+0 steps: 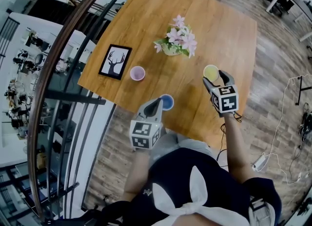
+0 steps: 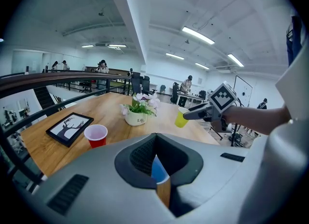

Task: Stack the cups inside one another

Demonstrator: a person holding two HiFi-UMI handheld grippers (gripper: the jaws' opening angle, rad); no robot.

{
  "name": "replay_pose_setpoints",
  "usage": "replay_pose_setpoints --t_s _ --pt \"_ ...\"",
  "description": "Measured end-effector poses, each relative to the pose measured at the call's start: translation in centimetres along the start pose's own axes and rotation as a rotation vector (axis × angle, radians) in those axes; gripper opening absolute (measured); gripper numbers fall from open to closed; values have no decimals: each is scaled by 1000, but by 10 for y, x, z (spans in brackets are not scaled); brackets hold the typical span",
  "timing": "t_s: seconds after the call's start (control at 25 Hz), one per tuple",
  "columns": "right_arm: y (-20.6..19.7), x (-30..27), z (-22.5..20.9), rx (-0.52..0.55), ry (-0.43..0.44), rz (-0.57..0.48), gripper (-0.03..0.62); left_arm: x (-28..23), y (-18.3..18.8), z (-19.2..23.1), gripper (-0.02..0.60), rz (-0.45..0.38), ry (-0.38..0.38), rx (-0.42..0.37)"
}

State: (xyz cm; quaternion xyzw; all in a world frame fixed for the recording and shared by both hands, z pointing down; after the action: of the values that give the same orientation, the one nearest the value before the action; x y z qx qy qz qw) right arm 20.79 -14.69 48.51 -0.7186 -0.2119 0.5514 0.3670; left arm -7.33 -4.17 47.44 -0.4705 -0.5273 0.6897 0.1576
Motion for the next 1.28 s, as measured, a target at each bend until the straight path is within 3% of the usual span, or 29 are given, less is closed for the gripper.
replay_pose_setpoints --t_s 0.6,1.28 --pt "45 48 29 72 65 -162 322 9 6 -1 15 -25 23 -8" --pt "33 60 61 104 137 -153 322 22 1 3 15 -35 64 5"
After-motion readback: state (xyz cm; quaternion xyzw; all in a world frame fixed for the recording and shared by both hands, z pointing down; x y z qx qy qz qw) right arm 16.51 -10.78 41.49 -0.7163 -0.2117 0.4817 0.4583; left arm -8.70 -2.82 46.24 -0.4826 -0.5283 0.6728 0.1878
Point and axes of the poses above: the fingertips, and each gripper's own axes: x backward along the fingers, z to its left, y out of its top, the point moved 8 cm from there along x, backward along the fingers, and after that the axes turned 13 degrees about -x, right-handed, at the moved point
